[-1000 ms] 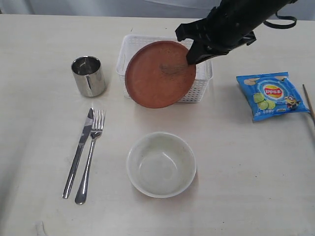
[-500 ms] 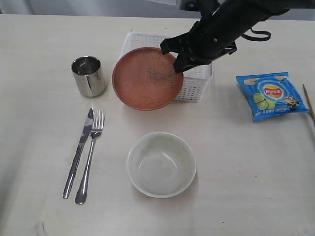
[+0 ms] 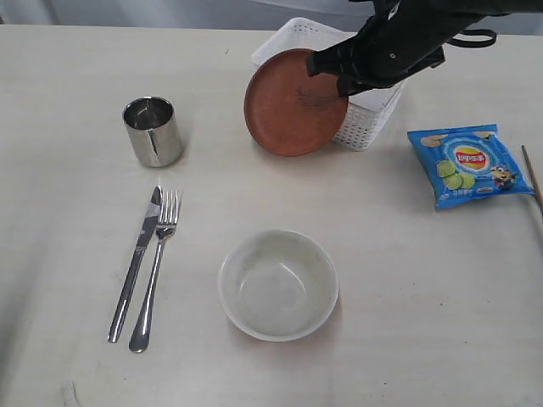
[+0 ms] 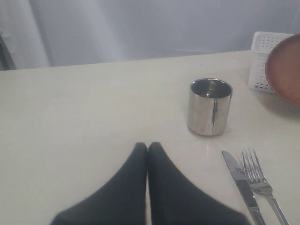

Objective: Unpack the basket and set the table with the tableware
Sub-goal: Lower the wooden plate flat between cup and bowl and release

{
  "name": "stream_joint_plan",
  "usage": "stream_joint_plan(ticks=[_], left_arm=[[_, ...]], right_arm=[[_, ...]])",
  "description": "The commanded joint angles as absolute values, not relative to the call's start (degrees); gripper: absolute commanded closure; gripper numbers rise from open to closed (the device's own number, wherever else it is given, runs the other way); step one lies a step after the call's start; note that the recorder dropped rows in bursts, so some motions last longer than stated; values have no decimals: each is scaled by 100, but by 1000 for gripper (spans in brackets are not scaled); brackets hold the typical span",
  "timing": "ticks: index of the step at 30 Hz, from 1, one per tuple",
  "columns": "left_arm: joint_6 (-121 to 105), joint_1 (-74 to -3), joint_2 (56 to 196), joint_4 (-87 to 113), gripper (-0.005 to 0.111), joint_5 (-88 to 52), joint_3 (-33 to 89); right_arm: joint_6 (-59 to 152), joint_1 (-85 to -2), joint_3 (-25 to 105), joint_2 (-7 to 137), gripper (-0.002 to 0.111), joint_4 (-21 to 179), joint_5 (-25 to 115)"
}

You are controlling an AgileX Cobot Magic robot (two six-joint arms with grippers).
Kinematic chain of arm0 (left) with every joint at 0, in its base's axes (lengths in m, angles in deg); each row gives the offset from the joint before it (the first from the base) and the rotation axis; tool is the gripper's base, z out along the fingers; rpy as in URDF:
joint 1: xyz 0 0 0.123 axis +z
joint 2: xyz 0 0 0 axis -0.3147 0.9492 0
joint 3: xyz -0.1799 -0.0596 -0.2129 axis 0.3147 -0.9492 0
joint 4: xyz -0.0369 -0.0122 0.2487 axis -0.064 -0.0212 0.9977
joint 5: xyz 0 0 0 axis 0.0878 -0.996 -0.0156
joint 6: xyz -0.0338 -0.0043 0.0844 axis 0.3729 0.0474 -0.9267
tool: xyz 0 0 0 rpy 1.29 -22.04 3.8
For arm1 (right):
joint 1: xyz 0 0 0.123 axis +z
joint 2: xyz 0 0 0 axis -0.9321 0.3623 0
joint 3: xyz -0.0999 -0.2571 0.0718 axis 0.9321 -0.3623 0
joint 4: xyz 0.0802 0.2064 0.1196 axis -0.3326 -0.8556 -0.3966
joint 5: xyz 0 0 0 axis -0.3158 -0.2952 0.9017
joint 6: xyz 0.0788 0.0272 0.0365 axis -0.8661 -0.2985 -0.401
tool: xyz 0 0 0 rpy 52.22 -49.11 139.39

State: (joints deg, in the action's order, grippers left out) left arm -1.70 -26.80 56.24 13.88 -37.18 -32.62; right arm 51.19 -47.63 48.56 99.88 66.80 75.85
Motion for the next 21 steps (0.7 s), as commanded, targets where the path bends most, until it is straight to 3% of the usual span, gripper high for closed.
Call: stream_joint_plan(ticks=[1,8,21], left_arm=[[-155,-2713,5611,1375,107,-3670,-3276],[-155,-2713,5611,1375,107,-3670,-3276],[-144,-2713,5611,1375,107,-3670,-3276]], right_arm=[[5391,-4685,4839,9629,109,6420,7738],[5557,-4359,4796,9409,109,6243,8604],[5241,-4054,4602,10220,109,6228,8153]])
